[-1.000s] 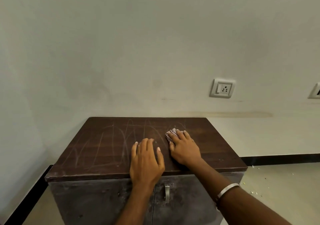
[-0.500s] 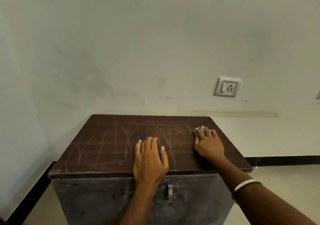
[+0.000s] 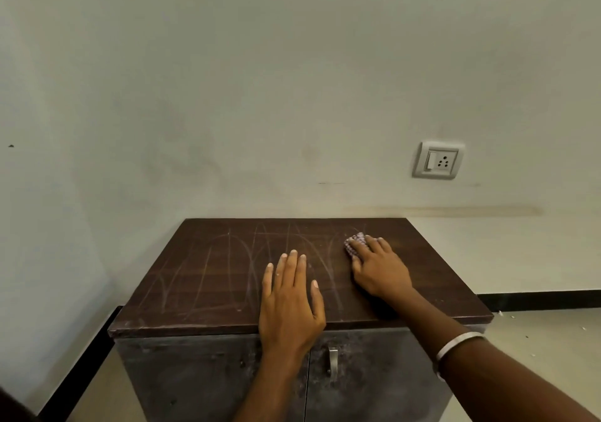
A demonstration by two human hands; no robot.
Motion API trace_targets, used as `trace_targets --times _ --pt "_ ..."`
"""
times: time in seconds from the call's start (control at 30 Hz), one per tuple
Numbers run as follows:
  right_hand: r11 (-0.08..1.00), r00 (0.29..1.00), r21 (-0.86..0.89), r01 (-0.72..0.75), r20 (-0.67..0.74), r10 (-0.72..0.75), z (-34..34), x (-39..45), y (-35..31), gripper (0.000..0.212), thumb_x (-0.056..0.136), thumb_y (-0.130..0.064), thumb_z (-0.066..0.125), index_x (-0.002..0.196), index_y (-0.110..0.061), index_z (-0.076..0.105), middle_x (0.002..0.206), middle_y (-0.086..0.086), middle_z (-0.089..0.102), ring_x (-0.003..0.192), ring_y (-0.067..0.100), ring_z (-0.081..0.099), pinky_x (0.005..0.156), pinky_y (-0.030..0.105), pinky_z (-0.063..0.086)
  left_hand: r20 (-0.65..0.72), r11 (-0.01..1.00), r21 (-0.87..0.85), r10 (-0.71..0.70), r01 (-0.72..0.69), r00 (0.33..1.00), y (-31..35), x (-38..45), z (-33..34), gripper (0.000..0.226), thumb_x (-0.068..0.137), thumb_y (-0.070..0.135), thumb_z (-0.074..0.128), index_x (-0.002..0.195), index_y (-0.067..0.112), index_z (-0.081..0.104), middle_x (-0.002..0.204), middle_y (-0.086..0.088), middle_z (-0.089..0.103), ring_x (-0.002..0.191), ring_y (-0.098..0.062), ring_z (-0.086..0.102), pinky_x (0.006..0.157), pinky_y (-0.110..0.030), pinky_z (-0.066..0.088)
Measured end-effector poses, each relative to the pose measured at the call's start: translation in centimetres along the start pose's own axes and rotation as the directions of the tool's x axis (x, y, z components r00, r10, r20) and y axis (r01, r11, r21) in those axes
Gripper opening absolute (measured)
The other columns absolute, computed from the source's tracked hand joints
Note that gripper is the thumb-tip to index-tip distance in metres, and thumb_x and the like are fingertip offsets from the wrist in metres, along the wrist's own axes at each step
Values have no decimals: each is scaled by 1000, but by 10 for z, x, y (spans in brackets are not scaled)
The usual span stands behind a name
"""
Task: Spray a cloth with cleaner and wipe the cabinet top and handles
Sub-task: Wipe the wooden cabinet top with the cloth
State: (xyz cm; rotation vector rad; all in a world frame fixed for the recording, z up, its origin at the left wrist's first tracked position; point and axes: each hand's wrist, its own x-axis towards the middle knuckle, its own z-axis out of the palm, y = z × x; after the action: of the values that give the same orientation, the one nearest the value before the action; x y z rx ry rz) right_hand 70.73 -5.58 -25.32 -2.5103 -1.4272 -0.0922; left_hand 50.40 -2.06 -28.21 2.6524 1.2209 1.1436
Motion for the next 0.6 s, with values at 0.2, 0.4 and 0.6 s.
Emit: trace_targets --times 0.2,0.4,0.6 --pt "989 989 -17 -148 -13 148 -11 -1 43 53 98 -42 29 151 -34 25 160 4 21 148 27 12 120 43 16 11 998 46 32 -32 999 -11 -9 -4 62 95 39 29 151 11 28 160 -5 21 148 -19 19 117 -45 17" --pt "981 981 -27 -194 -16 194 -7 3 27 54 97 -43 28 150 -35 24 161 4 17 147 31 11 120 45 14 1 998 61 24 -24 1000 -10 -9 -2 63 95 39 30 151 11 26 160 -4 19 148 -19 19 117 -45 18" --pt "1000 1000 -9 -18 6 18 4 6 -28 54 98 -44 27 151 -36 22 162 2 14 149 29 7 121 44 10 14 998 65 10 -11 1000 -8 -8 -2 63 93 38 31 150 12 29 159 -3 23 147 -18 22 118 -45 18"
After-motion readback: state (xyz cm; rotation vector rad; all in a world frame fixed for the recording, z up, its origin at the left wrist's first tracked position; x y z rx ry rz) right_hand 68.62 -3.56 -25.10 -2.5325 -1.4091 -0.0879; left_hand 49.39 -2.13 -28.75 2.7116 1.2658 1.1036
